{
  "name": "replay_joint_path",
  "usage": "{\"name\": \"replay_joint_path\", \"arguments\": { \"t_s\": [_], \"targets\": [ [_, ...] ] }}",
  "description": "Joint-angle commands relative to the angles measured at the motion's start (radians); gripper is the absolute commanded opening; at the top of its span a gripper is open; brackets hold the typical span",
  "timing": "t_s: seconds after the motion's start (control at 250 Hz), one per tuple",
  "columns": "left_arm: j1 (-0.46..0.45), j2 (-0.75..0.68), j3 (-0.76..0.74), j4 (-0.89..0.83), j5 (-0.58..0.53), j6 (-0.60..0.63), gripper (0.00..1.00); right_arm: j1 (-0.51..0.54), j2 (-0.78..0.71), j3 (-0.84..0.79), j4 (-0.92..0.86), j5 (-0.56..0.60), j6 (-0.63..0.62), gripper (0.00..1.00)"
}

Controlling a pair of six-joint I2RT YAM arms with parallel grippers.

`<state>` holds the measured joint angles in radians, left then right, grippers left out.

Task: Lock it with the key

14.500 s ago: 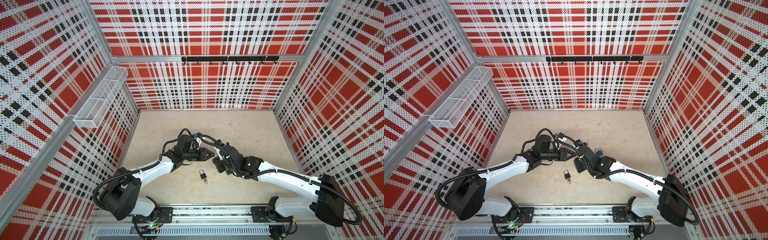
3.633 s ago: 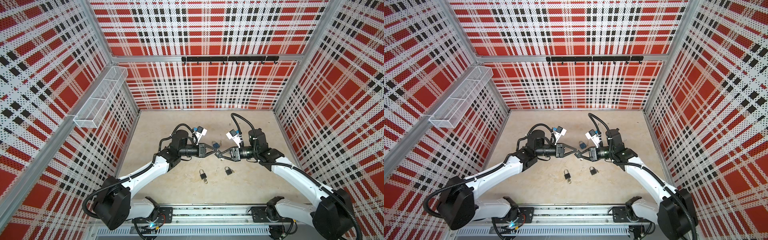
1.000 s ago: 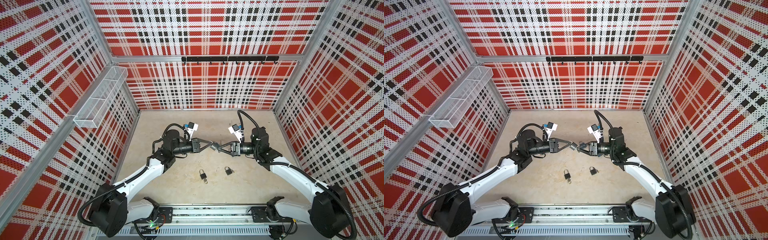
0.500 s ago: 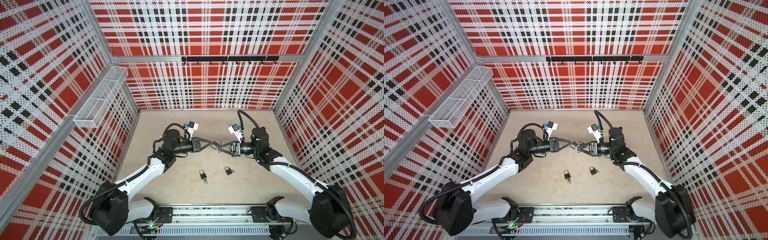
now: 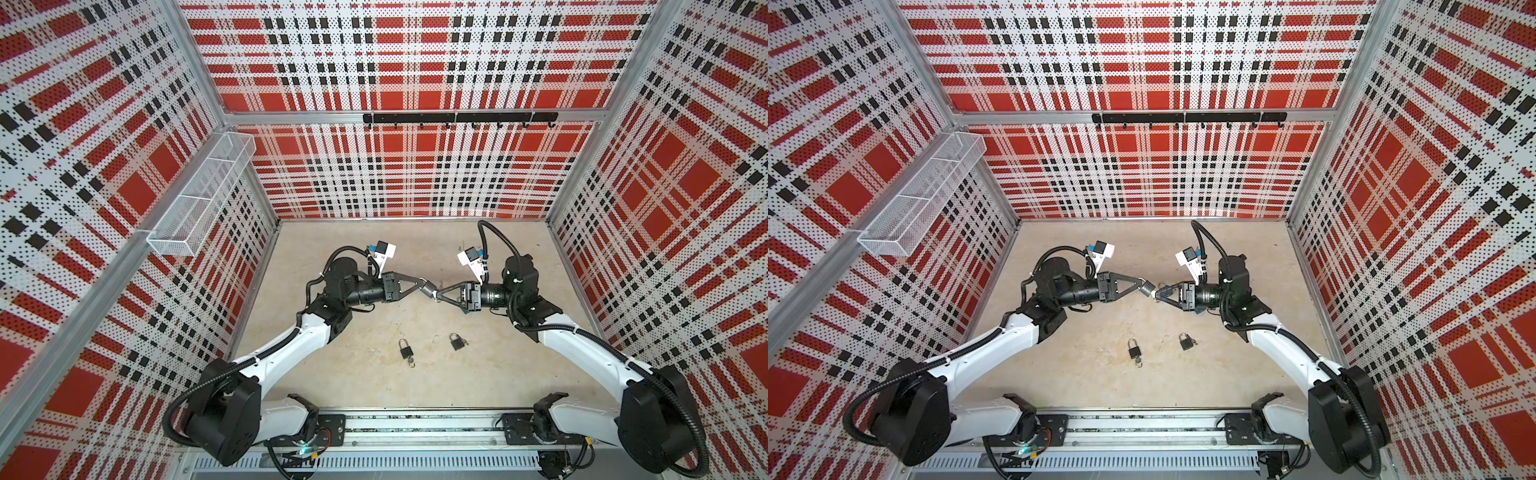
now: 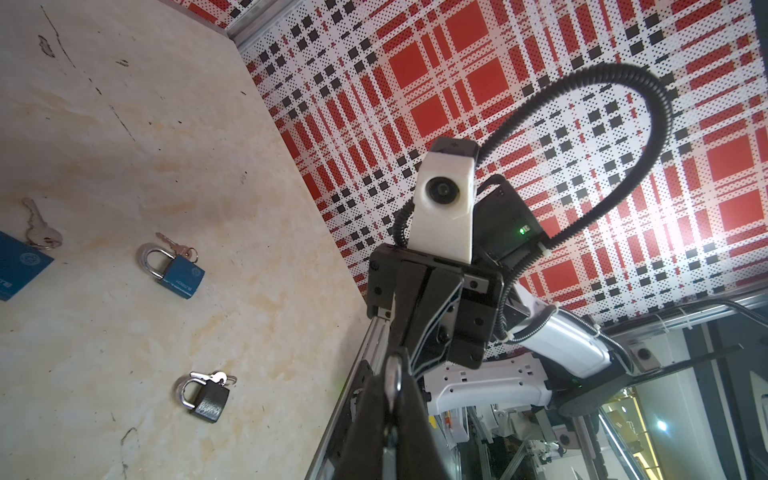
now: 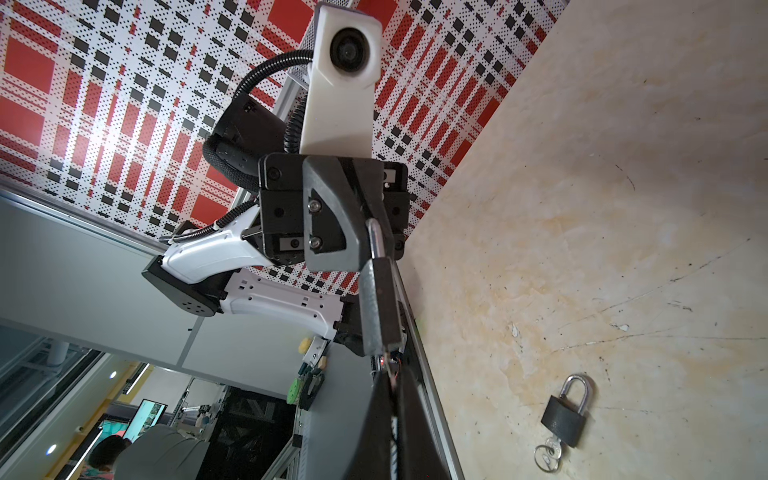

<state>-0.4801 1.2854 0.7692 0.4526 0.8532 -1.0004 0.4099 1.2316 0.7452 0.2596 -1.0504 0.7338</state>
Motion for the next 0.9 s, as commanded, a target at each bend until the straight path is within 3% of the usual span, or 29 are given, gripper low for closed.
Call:
{"name": "replay_joint_path", "arguments": {
  "t_s": [0.0, 0.64, 0.896],
  "targets": [
    [0.04, 0.0, 0.003, 0.128, -0.013, -0.063, 0.0, 0.0, -0.021, -0.033, 0.005, -0.015, -0.011, 0.0],
    [0.122, -0.052, -0.012, 0.096, 0.027, -0.052, 0.0, -0.03, -0.055, -0.061, -0.057, 0.008, -0.046, 0.0],
    [0.118, -0.105, 0.003, -0.19, -0.008, 0.135, 0.0, -0.067, -0.114, -0.046, -0.212, 0.099, -0.122, 0.0]
  ]
}}
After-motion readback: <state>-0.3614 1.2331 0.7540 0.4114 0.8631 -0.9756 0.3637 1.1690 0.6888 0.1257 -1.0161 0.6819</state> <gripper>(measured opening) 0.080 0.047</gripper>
